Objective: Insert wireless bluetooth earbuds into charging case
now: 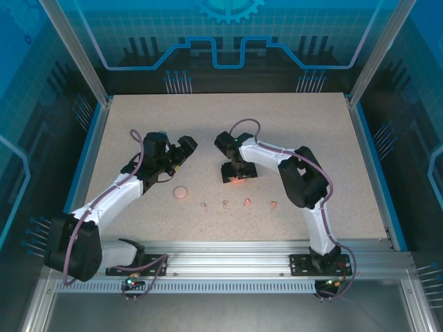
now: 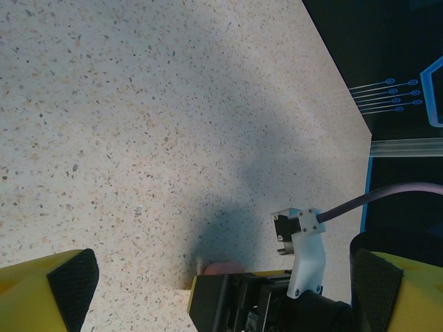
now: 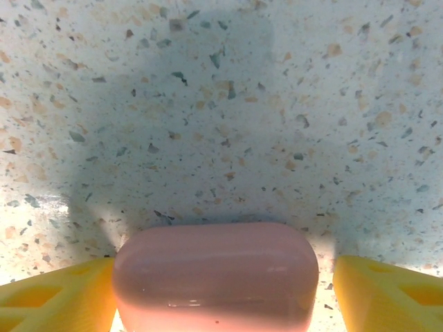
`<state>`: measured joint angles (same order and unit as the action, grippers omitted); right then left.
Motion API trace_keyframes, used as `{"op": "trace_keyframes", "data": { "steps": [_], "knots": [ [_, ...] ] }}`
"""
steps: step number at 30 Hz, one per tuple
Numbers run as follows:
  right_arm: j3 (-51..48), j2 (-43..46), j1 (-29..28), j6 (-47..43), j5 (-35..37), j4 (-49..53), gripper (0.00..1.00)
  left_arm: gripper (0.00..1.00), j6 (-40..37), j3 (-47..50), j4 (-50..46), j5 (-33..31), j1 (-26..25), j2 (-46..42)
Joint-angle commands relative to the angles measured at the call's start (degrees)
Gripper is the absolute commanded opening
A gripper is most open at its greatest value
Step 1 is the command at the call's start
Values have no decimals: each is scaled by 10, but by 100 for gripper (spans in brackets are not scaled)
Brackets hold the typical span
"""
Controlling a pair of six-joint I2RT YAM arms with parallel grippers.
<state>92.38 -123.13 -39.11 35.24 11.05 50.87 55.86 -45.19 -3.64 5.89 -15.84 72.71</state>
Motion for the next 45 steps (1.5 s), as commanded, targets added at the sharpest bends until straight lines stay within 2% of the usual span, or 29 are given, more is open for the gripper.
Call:
{"op": "trace_keyframes", "data": {
  "steps": [1,8,13,21,28,30,34,37,45],
  "knots": [
    [8,-24,-4,15,5,7,79,99,11,8,15,10,-4,-2],
    [4,-24,-2,18,-3,0,73,99,8,5,14,8,-4,-3],
    [2,-20,2,21,-13,-5,63,99,4,2,19,15,-4,5],
    [-35,40,27,77,-48,-45,60,99,-24,-23,37,79,-26,54],
    [-74,92,85,160,-92,-94,60,99,-10,77,225,61,-62,68],
    [-76,99,103,187,-109,-105,61,99,-17,87,271,72,-71,90],
    [-69,99,130,235,-149,-126,61,98,-41,88,349,94,-95,145],
    [-60,95,144,267,-179,-139,62,98,-60,86,396,85,-119,180],
    [-32,75,150,320,-237,-158,62,95,-78,69,505,76,-151,269]
  ]
}}
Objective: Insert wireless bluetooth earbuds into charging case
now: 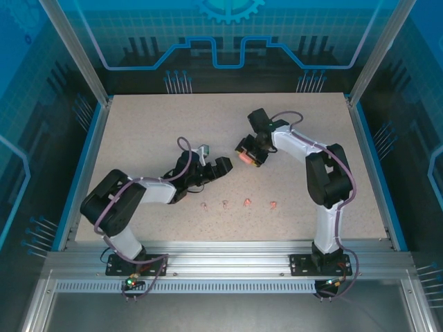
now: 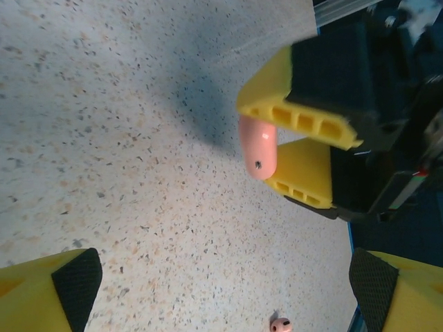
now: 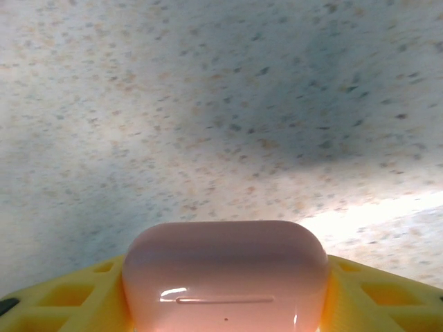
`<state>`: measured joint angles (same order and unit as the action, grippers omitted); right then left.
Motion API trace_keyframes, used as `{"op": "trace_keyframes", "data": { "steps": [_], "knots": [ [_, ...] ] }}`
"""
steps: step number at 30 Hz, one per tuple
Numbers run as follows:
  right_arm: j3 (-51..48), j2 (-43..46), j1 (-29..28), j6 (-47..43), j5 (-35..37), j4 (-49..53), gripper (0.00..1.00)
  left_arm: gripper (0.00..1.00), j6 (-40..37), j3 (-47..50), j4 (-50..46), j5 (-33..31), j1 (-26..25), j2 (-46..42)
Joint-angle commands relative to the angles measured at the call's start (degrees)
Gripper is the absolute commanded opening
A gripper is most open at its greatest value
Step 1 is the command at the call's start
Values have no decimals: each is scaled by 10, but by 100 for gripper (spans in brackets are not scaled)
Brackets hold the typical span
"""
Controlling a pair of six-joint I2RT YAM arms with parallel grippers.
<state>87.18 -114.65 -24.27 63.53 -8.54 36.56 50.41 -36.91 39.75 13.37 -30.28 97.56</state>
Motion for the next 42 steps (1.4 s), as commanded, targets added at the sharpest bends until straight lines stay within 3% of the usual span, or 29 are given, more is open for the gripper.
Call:
{"op": "trace_keyframes", "data": {
  "steps": [1,6,11,20,29,34,42],
  "knots": [
    [22,-10,0,41,-45,-16,62,95,-27,-20,72,-2,-9,29],
    [27,-7,-7,48,-55,-15,62,87,-30,-49,106,-6,-13,76],
    [22,1,-16,54,-56,-16,63,72,-20,-73,143,-16,-19,116],
    [6,19,-22,54,-57,-20,63,59,-9,-110,154,-33,-23,152],
    [-4,21,-22,54,-62,-27,63,43,0,-125,165,-38,-23,173],
    [-5,22,-21,53,-65,-29,63,39,4,-129,165,-39,-23,178],
    [-13,29,-19,53,-68,-34,64,23,10,-134,167,-38,-24,185]
  ]
}}
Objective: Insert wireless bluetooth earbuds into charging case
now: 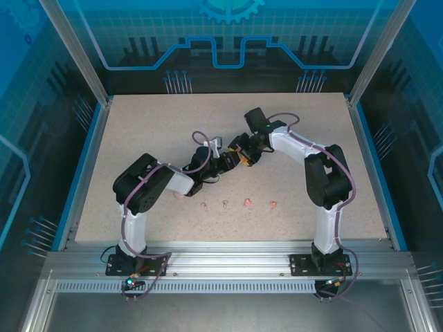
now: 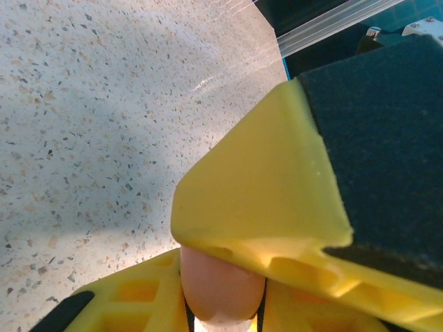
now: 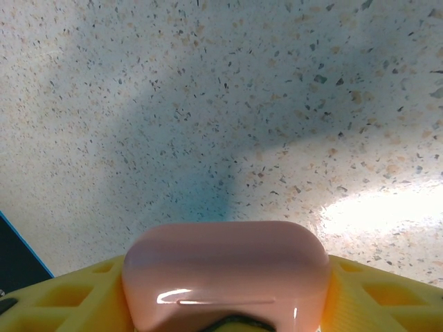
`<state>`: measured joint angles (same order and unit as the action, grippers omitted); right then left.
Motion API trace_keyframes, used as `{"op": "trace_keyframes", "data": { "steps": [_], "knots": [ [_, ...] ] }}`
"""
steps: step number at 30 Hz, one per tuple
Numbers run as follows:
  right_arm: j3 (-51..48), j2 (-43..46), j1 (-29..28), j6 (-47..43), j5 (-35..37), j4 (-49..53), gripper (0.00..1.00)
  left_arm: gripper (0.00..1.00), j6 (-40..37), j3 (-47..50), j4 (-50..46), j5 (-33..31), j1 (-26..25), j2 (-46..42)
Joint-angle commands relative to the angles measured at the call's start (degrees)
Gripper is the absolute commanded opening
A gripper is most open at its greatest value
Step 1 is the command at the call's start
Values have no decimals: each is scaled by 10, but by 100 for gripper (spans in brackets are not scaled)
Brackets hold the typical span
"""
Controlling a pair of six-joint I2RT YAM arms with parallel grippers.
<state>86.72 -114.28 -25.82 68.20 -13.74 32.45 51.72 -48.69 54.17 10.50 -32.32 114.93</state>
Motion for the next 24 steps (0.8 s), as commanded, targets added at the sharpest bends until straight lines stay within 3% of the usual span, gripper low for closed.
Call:
{"op": "trace_keyframes", "data": {
  "steps": [1,5,8,14,20,24],
  "knots": [
    [-9,27,-3,6,-16,6,65,20,-2,-16,23,-9,-4,12],
    [-6,35,5,4,-23,1,79,10,4,-14,21,-7,-5,10],
    [-10,61,29,-6,-23,-9,89,10,11,-5,22,1,-4,1],
    [-59,151,97,-107,-18,-21,92,4,-10,9,-21,67,1,-52],
    [-211,268,149,-328,-76,-156,90,4,-89,-32,-158,218,29,-122],
    [-310,340,154,-371,-136,-246,90,3,-129,-60,-240,288,46,-159]
  ]
}}
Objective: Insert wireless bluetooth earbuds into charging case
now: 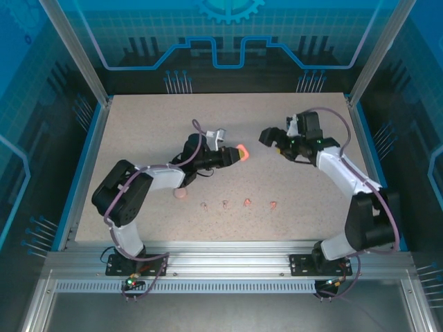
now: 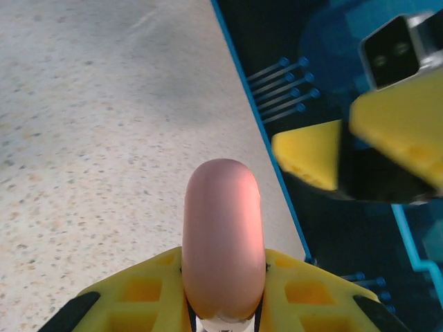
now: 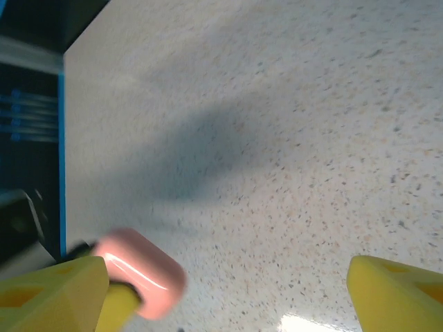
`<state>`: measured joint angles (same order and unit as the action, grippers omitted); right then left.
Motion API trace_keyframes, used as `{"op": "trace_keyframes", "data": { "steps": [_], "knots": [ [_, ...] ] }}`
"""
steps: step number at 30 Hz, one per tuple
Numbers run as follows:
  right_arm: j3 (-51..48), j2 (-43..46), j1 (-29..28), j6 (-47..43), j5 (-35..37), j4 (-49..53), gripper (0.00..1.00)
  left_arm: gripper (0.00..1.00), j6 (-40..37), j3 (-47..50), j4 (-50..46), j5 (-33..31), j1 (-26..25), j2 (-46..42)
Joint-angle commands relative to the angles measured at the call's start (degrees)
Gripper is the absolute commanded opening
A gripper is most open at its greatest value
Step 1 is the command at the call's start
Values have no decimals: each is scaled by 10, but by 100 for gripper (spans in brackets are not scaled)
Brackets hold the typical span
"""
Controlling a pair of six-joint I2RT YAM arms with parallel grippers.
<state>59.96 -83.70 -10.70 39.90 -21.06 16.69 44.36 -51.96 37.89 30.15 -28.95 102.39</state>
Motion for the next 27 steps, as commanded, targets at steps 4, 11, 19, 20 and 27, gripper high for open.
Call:
{"op": "trace_keyframes", "data": {
  "steps": [4,11,19,20,27],
  "knots": [
    [-92,59,-5,-84,-135,-168,90,1,-83,-51,-141,138,26,-56],
    [-104,50,-37,-105,-183,-203,89,1,-110,-87,-212,193,33,-56],
    [-82,22,-55,-114,-182,-192,87,0,-112,-90,-219,190,33,-58],
    [-80,16,-57,-115,-180,-189,87,0,-113,-92,-220,189,33,-58],
    [-83,-29,-47,-120,-158,-185,83,0,-117,-96,-224,192,33,-66]
  ]
}}
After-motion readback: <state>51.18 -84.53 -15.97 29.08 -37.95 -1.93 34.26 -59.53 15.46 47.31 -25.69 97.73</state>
